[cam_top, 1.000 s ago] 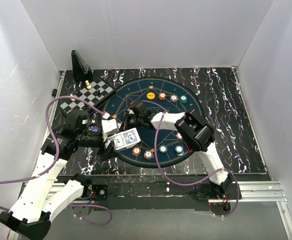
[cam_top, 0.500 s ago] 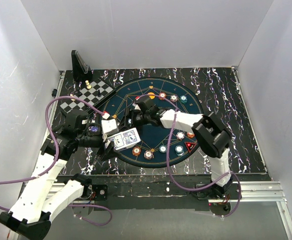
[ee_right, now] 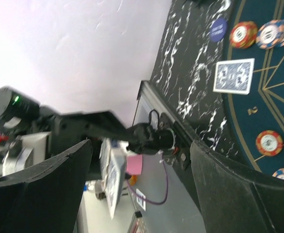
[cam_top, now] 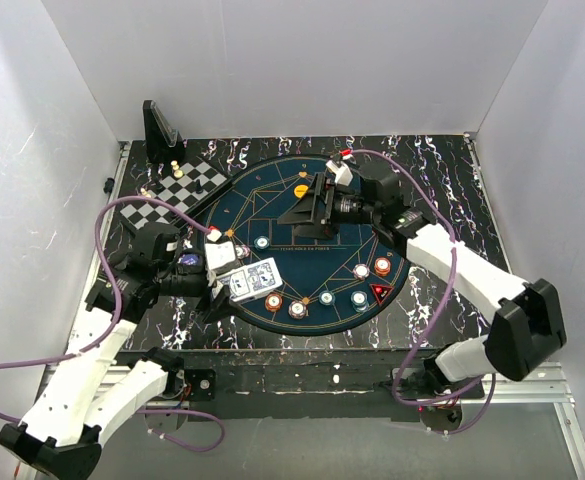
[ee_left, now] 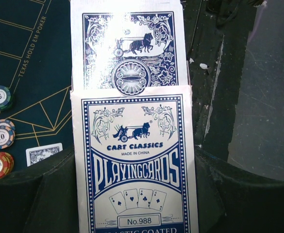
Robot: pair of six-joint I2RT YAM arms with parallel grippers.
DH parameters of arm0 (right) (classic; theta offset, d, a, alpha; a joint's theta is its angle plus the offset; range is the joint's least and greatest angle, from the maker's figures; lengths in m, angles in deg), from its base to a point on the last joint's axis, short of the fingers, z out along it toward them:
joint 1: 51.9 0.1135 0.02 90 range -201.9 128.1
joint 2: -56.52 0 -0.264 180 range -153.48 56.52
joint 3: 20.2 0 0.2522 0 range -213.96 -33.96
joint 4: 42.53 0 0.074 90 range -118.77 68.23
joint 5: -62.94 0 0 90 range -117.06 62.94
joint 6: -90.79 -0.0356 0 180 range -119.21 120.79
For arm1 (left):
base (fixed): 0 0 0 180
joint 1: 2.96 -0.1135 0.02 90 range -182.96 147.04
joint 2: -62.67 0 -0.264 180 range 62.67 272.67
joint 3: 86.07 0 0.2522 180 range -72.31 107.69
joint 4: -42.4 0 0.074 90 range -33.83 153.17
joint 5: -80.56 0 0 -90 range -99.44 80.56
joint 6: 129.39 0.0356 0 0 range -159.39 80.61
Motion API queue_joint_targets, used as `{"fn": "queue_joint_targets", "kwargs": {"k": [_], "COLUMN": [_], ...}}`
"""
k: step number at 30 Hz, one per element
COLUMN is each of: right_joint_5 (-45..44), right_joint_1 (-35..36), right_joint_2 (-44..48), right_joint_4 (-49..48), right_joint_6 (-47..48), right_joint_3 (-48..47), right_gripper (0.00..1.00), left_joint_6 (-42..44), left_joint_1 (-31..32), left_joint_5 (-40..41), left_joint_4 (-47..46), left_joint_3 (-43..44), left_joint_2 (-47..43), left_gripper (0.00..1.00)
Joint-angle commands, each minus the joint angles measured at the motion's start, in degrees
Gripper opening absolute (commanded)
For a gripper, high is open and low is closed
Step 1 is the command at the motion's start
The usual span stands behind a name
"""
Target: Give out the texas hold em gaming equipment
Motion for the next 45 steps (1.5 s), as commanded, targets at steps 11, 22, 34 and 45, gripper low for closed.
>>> {"fn": "queue_joint_targets", "kwargs": {"k": [11, 22, 34, 45], "right_joint_5": [0.06, -0.2, -0.81, -2.22], "right_joint_1": [8.13, 11.82, 11.73, 9.72], "right_joint_2": [5.87, 3.05, 3.58, 7.7], "right_joint_4": [13.35, 5.45, 4.98, 7.46], "right_joint_6": [6.44, 2.4, -0.07, -0.06], "right_joint_3": [-0.37, 0.41, 0.77, 3.49], "right_gripper": [0.91, 0.92, 0.51, 0.47], "left_joint_6": [-2.4, -2.83, -3.45, -3.71], "left_joint_1": [-0.31, -0.31, -0.31, -0.31], "left_joint_5": [-0.32, -0.58, -1.37, -2.08], "left_joint_4": [-12.09, -11.65, -11.03, -11.21], "left_joint_3": [-1.93, -1.58, -0.96, -0.35], "left_joint_2": [3.83, 3.57, 2.96, 3.04], "left_gripper": [0.0, 0.0, 0.0, 0.0]}}
